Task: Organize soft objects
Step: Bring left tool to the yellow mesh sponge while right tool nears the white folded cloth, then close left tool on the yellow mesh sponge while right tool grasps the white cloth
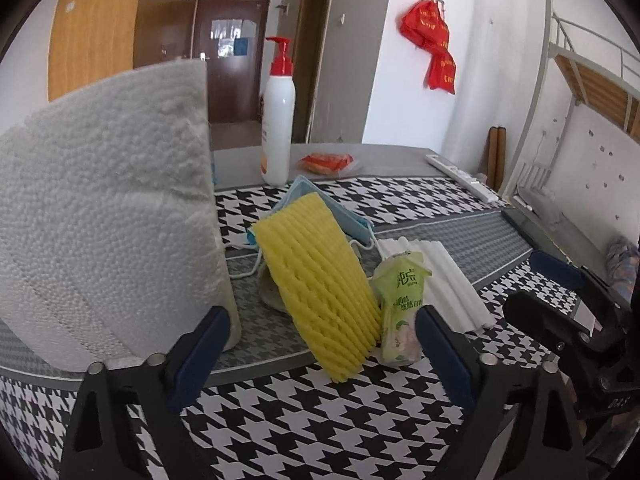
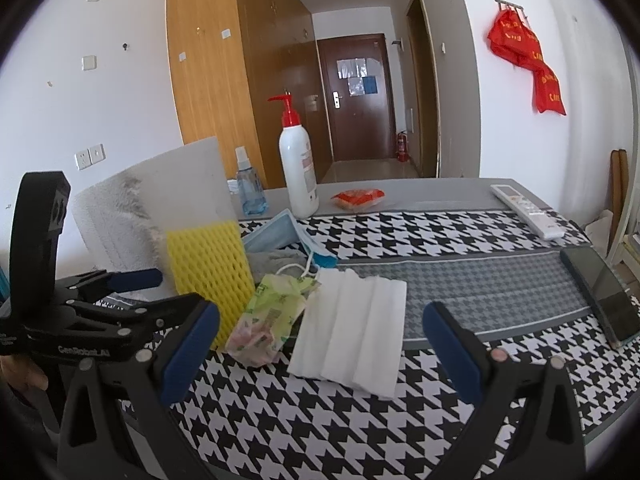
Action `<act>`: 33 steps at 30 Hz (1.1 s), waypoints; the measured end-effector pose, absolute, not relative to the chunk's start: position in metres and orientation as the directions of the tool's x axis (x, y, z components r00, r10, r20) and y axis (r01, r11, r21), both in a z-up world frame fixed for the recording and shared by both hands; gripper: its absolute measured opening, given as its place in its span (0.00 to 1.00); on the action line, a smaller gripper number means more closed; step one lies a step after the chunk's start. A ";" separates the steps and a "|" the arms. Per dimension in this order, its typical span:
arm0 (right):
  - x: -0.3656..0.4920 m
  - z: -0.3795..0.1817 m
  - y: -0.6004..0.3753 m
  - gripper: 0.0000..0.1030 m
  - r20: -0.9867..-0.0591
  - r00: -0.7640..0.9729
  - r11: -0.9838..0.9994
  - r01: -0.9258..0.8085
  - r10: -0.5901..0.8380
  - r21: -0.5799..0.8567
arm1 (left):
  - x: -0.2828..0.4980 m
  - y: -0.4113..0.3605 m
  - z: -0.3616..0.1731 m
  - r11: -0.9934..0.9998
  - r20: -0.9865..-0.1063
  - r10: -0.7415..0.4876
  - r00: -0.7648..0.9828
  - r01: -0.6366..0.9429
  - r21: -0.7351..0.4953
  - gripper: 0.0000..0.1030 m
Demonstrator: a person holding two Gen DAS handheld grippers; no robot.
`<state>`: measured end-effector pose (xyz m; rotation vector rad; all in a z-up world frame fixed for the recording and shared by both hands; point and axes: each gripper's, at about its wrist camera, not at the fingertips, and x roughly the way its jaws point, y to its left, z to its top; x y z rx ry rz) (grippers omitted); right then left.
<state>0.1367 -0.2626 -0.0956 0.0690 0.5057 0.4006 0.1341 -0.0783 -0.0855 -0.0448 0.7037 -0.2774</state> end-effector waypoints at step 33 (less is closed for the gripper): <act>0.164 -0.115 -0.258 0.99 -0.617 0.728 0.949 -0.298 0.297 0.106 | 0.141 -0.085 -0.093 0.937 -0.625 -0.339 0.703 0.310 -0.160 0.20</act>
